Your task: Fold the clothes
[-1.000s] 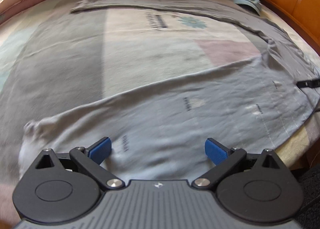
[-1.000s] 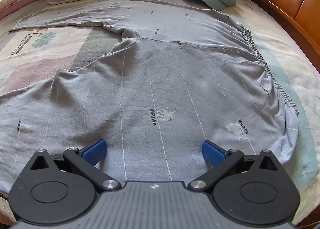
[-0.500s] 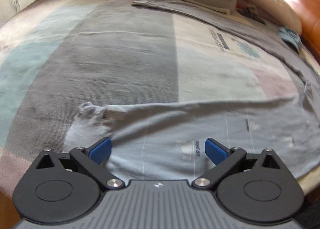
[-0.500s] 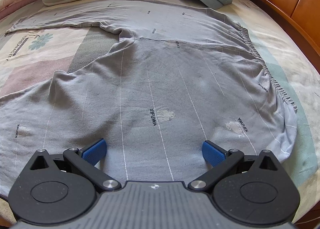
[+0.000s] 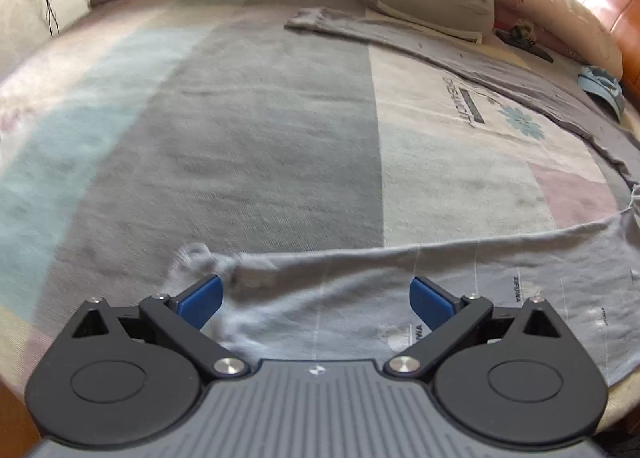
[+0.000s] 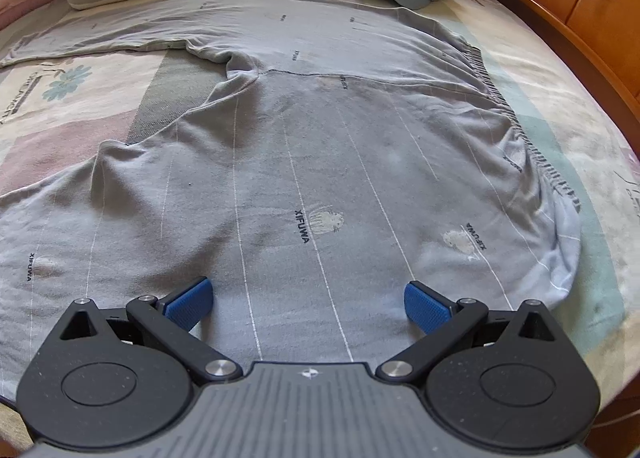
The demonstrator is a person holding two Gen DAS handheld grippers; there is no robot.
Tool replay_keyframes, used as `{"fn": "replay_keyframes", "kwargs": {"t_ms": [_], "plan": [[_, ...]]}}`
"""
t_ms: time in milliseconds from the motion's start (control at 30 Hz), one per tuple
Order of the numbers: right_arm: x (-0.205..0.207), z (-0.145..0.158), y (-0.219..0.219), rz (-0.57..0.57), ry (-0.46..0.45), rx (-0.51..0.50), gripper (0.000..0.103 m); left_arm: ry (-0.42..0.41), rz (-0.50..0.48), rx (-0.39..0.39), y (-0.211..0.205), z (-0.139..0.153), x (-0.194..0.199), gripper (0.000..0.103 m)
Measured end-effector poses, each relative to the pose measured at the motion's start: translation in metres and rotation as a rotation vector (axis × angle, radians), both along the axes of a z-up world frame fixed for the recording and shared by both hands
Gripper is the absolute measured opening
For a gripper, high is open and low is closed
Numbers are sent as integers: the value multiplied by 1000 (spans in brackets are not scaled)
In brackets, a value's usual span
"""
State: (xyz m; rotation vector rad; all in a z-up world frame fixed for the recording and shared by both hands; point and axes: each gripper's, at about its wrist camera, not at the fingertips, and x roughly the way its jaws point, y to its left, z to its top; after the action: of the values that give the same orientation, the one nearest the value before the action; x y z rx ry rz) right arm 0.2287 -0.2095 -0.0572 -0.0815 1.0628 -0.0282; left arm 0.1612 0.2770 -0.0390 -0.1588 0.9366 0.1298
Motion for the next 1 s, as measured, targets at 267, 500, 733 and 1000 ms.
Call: {"fn": "replay_keyframes", "kwargs": {"t_ms": [267, 500, 733, 1000], "plan": [[4, 20, 30, 118, -57, 0, 103, -16, -43, 22, -16, 14, 16, 99], [-4, -5, 16, 109, -11, 88, 103, -11, -84, 42, -44, 14, 28, 99], [4, 11, 18, 208, -13, 23, 103, -42, -64, 38, -74, 25, 22, 99], [8, -1, 17, 399, -12, 60, 103, 18, -111, 51, -120, 16, 13, 99]]}}
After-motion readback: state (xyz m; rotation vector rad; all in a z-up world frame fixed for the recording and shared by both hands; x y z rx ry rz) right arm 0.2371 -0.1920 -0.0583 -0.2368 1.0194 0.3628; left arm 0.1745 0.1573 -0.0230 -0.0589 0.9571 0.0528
